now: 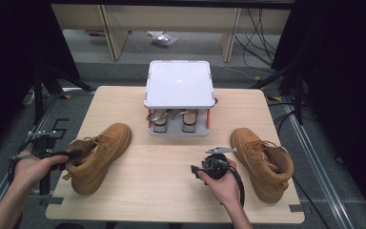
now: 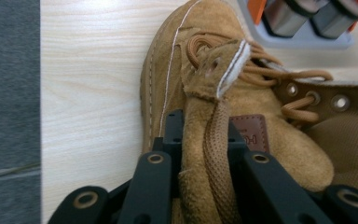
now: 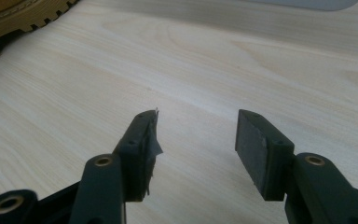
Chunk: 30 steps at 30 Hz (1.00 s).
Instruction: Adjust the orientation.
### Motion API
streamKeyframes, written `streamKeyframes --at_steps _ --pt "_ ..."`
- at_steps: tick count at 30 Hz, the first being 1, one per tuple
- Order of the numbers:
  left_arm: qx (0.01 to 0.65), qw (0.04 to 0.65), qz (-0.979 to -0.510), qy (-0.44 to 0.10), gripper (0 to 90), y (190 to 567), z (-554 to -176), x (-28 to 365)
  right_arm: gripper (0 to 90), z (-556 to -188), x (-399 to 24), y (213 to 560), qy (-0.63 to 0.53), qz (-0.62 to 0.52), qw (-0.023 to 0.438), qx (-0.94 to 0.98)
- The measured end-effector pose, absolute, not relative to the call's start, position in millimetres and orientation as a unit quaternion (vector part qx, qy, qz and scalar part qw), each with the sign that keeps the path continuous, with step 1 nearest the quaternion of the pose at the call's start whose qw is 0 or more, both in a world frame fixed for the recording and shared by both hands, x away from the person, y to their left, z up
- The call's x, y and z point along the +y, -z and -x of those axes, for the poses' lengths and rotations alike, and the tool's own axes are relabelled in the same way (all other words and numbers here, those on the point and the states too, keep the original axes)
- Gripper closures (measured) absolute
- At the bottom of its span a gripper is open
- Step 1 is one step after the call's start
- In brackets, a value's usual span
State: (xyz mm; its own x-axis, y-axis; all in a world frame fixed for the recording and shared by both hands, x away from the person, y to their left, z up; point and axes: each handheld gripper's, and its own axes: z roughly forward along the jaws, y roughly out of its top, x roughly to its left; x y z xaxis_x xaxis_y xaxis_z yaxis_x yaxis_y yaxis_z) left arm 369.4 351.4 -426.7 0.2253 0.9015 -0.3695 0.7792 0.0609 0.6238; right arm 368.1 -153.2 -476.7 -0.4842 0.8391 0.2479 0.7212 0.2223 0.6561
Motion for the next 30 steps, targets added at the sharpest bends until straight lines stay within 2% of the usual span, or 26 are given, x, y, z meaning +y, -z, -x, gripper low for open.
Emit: streamKeyframes --at_steps 7,9,12,19,24,30 --pt "0.638 0.424 -0.640 -0.053 80.1 431 -369 357 49.4 -366 -153 476 -0.373 -0.524 0.072 0.762" --pt "0.640 0.428 -0.636 -0.049 80.3 432 -369 358 49.5 -370 -156 478 -0.375 -0.506 0.085 0.772" --pt "0.639 0.436 -0.632 -0.047 80.4 432 -370 360 49.5 -369 -156 477 -0.370 -0.515 0.076 0.769" --pt "0.646 0.459 -0.609 -0.036 80.6 433 -369 362 49.5 -370 -158 478 -0.371 -0.512 0.091 0.769" --pt "0.647 0.485 -0.588 -0.042 80.6 432 -367 366 49.9 -369 -160 476 -0.376 -0.522 0.082 0.761" --pt "0.641 0.513 -0.568 -0.052 80.7 426 -369 365 50.2 -371 -162 475 -0.389 -0.520 0.097 0.754"
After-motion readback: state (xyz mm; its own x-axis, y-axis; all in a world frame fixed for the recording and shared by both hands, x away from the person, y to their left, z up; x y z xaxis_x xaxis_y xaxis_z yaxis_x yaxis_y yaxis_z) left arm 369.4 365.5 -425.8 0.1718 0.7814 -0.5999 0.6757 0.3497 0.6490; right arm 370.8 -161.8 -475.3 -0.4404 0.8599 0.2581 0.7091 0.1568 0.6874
